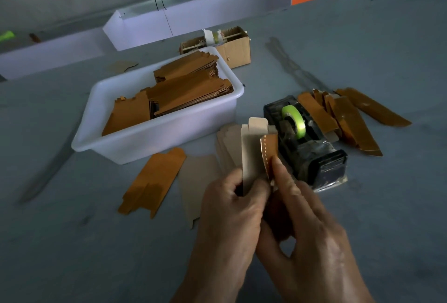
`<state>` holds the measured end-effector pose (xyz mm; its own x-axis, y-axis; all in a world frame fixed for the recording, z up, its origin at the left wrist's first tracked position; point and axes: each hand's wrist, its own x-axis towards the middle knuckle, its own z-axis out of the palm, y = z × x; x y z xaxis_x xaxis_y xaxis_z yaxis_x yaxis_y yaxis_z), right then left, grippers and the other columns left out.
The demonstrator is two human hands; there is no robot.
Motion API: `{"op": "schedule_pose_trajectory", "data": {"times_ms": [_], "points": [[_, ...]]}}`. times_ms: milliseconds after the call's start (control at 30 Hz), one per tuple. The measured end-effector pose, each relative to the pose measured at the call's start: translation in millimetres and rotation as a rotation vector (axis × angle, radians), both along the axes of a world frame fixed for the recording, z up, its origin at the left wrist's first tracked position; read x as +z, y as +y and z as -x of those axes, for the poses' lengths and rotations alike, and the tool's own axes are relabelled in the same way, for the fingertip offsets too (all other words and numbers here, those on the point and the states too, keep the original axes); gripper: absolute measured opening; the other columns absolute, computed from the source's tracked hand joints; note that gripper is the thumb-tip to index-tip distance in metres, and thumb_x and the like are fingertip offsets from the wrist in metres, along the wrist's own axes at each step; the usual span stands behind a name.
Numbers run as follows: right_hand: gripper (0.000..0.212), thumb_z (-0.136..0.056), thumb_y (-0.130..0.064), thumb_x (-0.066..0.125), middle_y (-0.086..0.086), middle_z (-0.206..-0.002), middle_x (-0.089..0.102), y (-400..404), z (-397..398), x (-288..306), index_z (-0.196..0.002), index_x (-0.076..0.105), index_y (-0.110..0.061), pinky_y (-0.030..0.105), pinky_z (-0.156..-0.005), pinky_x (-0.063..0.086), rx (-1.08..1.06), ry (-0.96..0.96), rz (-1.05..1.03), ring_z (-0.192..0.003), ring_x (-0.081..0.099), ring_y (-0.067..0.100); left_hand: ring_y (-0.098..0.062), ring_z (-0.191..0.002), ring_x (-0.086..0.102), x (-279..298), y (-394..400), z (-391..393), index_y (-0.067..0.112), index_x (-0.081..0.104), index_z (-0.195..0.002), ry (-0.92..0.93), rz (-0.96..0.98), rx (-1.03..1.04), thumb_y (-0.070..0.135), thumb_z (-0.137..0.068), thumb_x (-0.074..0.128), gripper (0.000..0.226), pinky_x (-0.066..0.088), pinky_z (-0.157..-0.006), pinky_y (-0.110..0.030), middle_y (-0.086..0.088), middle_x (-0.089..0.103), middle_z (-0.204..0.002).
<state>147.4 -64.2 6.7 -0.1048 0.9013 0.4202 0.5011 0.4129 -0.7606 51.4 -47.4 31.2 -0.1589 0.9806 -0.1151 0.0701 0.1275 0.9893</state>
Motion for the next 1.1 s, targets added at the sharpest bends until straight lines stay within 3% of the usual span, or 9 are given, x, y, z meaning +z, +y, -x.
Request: {"op": "schedule_pose_trajectory", "data": {"times_ms": [100, 167, 233, 300, 467, 667, 800, 933, 1100], "points": [[0.072, -0.073, -0.018, 0.063, -0.011, -0.095, 0.060, 3.2, -7.3, 0.4, -0.141, 0.040, -0.014, 0.005, -0.063, 0.048, 0.086, 0.057, 0.034, -0.073, 0.061, -0.001, -0.010, -0.056, 0.066, 5.7, -4.0, 3.3, 0.019, 0.068, -0.069, -0.009, -0.025, -0.150, 0.033, -0.095, 0.053, 0.033, 0.051, -0.052, -0.017, -0.002, 0.065, -0.060], [0.064, -0.079, -0.017, 0.063, -0.012, -0.090, 0.065, 4.8, -11.6, 2.8, -0.139, 0.041, -0.025, 0.011, -0.062, 0.052, 0.110, 0.163, 0.120, -0.073, 0.065, 0.000, -0.017, -0.066, 0.070, 3.9, -3.8, 6.8, 0.023, 0.072, -0.083, 0.057, -0.040, -0.178, 0.032, -0.093, 0.056, 0.020, 0.057, -0.058, -0.028, -0.003, 0.071, -0.070], [0.045, -0.086, -0.034, 0.061, -0.014, -0.082, 0.065, 5.8, -16.4, 3.2, -0.130, 0.049, -0.035, 0.012, -0.059, 0.052, 0.041, 0.316, 0.242, -0.071, 0.066, 0.001, -0.015, -0.068, 0.069, 2.1, -3.3, 11.7, 0.024, 0.073, -0.091, 0.064, -0.018, -0.190, 0.027, -0.092, 0.059, 0.015, 0.054, -0.057, -0.027, -0.003, 0.072, -0.074], [0.045, -0.069, -0.054, 0.056, -0.015, -0.083, 0.064, 9.1, -21.7, 4.8, -0.112, 0.058, -0.040, 0.007, -0.061, 0.048, -0.065, 0.370, 0.296, -0.077, 0.063, -0.004, -0.006, -0.065, 0.065, 3.5, -2.7, 14.7, 0.024, 0.074, -0.095, 0.037, 0.038, -0.258, 0.026, -0.091, 0.060, 0.014, 0.048, -0.056, -0.018, 0.003, 0.071, -0.071], [0.024, -0.067, -0.030, 0.065, 0.009, -0.080, 0.070, 19.6, -26.7, 8.9, -0.087, 0.073, -0.020, 0.033, -0.070, 0.056, 0.100, 0.845, 0.678, -0.075, 0.069, 0.021, -0.014, -0.088, 0.070, 5.9, -4.5, 15.2, 0.029, 0.072, -0.104, 0.045, 0.091, -0.377, 0.028, -0.091, 0.063, 0.017, 0.054, -0.078, -0.026, 0.002, 0.075, -0.091], [0.022, -0.067, -0.026, 0.063, 0.012, -0.082, 0.071, 21.5, -30.9, 4.7, -0.086, 0.072, -0.019, 0.039, -0.072, 0.055, 0.071, 0.895, 0.692, -0.077, 0.069, 0.026, 0.013, -0.075, 0.065, 11.1, -7.4, 5.7, 0.064, 0.064, -0.067, 0.123, 0.027, -0.251, 0.028, -0.089, 0.060, 0.043, 0.046, -0.062, -0.003, 0.029, 0.069, -0.074], [0.027, -0.063, -0.029, 0.063, 0.009, -0.079, 0.072, 22.2, -29.2, 6.2, -0.087, 0.070, -0.020, 0.036, -0.070, 0.055, 0.008, 0.851, 0.659, -0.074, 0.069, 0.024, 0.001, -0.083, 0.066, -0.1, -8.9, -1.3, 0.041, 0.073, -0.095, 0.271, -0.075, -0.112, 0.028, -0.088, 0.063, 0.017, 0.053, -0.070, -0.014, 0.011, 0.071, -0.087], [0.027, -0.064, -0.026, 0.064, 0.009, -0.073, 0.071, 21.4, -26.7, 8.2, -0.089, 0.069, -0.016, 0.028, -0.060, 0.054, -0.012, 0.862, 0.661, -0.067, 0.068, 0.020, -0.006, -0.086, 0.056, -9.5, -13.1, -12.4, 0.024, 0.068, -0.117, 0.695, -0.293, 0.051, 0.025, -0.088, 0.063, 0.030, 0.049, -0.075, -0.017, 0.011, 0.050, -0.089], [0.015, -0.071, -0.019, 0.066, 0.009, -0.072, 0.072, 16.4, -22.4, 9.8, -0.085, 0.070, -0.016, 0.022, -0.056, 0.055, -0.014, 0.847, 0.632, -0.066, 0.070, 0.019, -0.014, -0.068, 0.059, -9.0, -17.9, -26.7, 0.001, 0.070, -0.110, 1.017, -0.197, -0.025, 0.010, -0.076, 0.066, 0.036, 0.046, -0.051, -0.020, -0.002, 0.059, -0.080]]}}
